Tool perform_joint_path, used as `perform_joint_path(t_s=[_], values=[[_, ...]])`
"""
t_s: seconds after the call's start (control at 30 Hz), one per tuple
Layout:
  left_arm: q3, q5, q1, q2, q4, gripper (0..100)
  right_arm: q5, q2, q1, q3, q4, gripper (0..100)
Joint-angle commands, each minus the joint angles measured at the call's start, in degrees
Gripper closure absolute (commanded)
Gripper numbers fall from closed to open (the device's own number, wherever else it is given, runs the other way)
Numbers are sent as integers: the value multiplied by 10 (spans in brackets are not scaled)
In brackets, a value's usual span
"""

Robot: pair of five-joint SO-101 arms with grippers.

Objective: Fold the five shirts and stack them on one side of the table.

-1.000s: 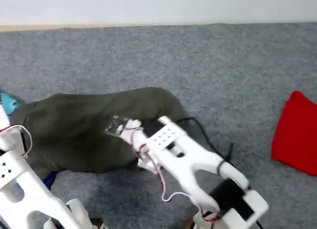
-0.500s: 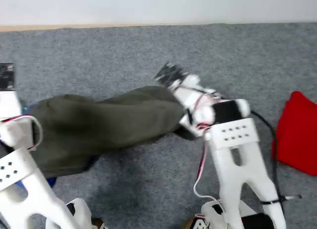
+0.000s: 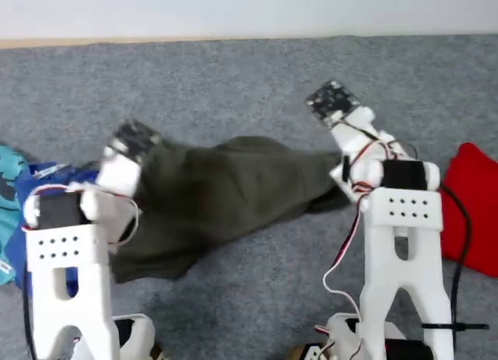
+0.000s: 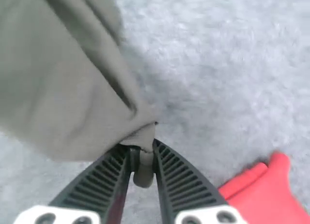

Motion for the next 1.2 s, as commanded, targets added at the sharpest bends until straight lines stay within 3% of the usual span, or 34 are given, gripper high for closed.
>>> perform_joint_path(t_s=[0.0,0.27,0.53,0.73,1.0,1.17], values=[[39,-55,0,-10,-17,978,6,-23,43,4,-47,989],[130,-97,-16,-10,-67,879,4,-23,61,38,-59,989],[204,-177,-8,-10,-94,866,4,-23,61,64,-56,989],[247,-179,33,-11,-116,845,4,-23,61,91,-55,989],[312,-184,32,-10,-200,844,4,-23,61,102,-53,989],[309,-195,32,-14,-205,844,4,-23,62,102,-34,989]])
